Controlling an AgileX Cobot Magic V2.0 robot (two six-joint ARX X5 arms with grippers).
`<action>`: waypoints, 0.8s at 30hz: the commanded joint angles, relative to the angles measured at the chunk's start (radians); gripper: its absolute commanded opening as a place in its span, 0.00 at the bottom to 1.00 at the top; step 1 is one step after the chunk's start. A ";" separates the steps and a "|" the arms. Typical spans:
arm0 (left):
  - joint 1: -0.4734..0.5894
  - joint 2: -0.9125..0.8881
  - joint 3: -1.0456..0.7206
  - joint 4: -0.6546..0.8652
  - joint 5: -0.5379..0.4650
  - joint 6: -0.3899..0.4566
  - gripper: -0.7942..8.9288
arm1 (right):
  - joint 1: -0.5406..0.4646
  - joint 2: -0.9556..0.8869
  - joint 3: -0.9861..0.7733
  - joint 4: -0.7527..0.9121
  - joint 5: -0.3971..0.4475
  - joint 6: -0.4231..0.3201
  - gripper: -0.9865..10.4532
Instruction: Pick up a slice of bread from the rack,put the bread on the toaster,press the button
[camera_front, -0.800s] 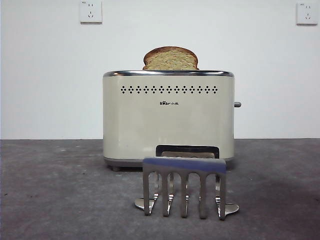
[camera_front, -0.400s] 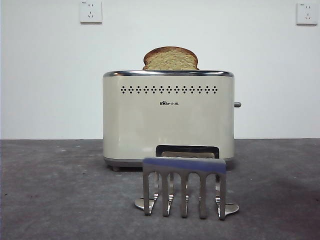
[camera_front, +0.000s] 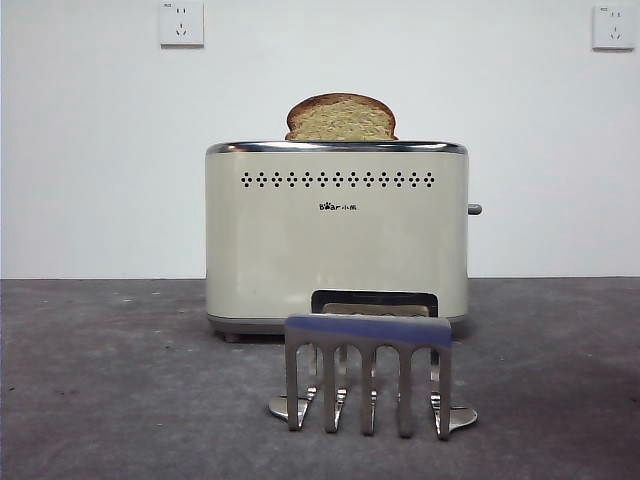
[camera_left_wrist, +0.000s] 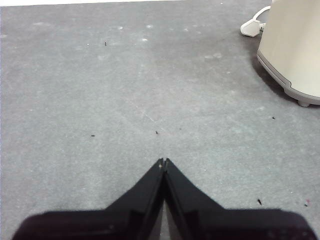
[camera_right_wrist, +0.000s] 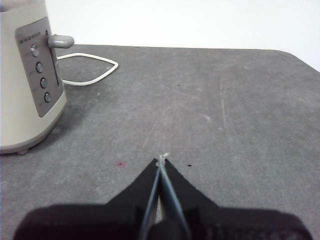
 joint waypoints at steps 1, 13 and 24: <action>-0.002 0.000 -0.010 0.007 0.000 -0.009 0.08 | 0.000 -0.003 -0.008 -0.001 0.002 0.010 0.09; -0.002 0.000 -0.010 0.007 0.000 -0.009 0.08 | 0.000 -0.003 -0.008 0.000 -0.007 0.017 0.09; -0.002 0.000 -0.010 0.007 0.000 -0.009 0.08 | 0.000 -0.001 -0.007 0.000 -0.007 0.017 0.09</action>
